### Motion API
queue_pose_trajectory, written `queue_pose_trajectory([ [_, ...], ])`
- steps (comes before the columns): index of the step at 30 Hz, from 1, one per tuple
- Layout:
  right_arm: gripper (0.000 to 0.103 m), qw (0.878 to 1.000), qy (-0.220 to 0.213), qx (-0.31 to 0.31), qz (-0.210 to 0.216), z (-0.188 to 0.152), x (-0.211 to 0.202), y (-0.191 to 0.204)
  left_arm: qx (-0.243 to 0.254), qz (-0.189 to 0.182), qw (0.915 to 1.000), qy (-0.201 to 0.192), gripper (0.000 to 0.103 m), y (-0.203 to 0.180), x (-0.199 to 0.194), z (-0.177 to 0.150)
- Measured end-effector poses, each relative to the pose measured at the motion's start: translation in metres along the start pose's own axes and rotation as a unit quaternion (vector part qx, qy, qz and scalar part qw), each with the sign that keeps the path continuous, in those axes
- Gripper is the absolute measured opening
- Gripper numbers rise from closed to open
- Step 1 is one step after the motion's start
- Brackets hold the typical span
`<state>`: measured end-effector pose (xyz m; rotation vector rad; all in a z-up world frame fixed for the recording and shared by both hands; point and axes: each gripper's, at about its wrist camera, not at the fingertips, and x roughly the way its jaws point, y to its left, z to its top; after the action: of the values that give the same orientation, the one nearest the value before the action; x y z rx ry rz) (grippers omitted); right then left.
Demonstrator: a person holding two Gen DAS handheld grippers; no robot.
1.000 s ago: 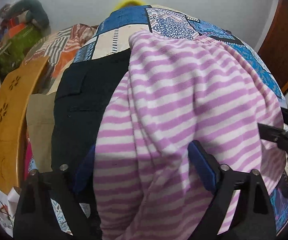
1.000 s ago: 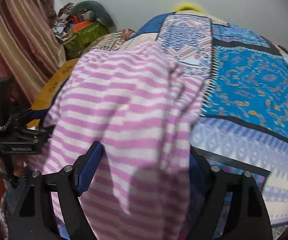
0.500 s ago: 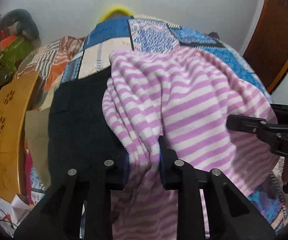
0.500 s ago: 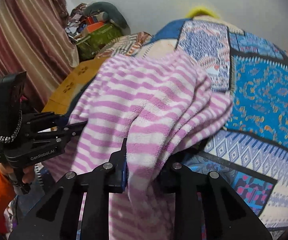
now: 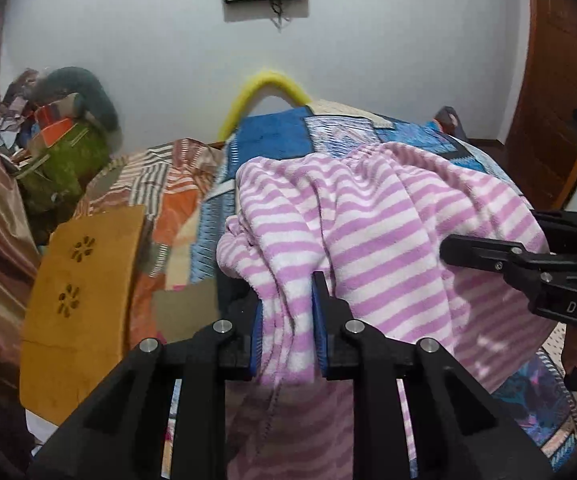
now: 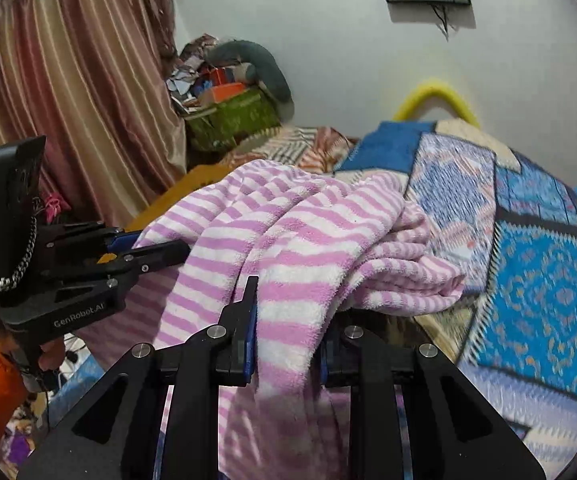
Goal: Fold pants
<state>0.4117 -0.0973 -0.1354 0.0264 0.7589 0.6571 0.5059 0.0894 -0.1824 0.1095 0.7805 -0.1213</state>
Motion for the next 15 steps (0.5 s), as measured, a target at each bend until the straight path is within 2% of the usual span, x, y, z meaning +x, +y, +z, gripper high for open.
queue_pose_trajectory([
  [3,0.020,1.000,-0.001,0.002,0.003,0.004,0.025,-0.001,0.000,0.017,0.9998,0.006,0.021,0.015,0.021,-0.005],
  [5,0.020,1.000,0.011,0.010,0.002,-0.001,0.047,-0.008,-0.008,0.029,0.9989,0.034,0.021,0.030,0.052,-0.015],
  [8,0.021,0.998,0.054,0.019,-0.020,-0.019,0.088,-0.024,-0.030,0.045,0.9954,0.079,0.022,0.048,0.098,-0.035],
  [12,0.027,0.994,0.093,-0.004,-0.056,-0.040,0.120,-0.041,-0.033,0.050,0.9952,0.077,0.023,0.051,0.117,-0.049],
  [15,0.029,0.995,0.089,0.003,-0.046,-0.042,0.115,-0.047,-0.009,0.066,0.9952,0.072,0.025,0.043,0.116,-0.051],
])
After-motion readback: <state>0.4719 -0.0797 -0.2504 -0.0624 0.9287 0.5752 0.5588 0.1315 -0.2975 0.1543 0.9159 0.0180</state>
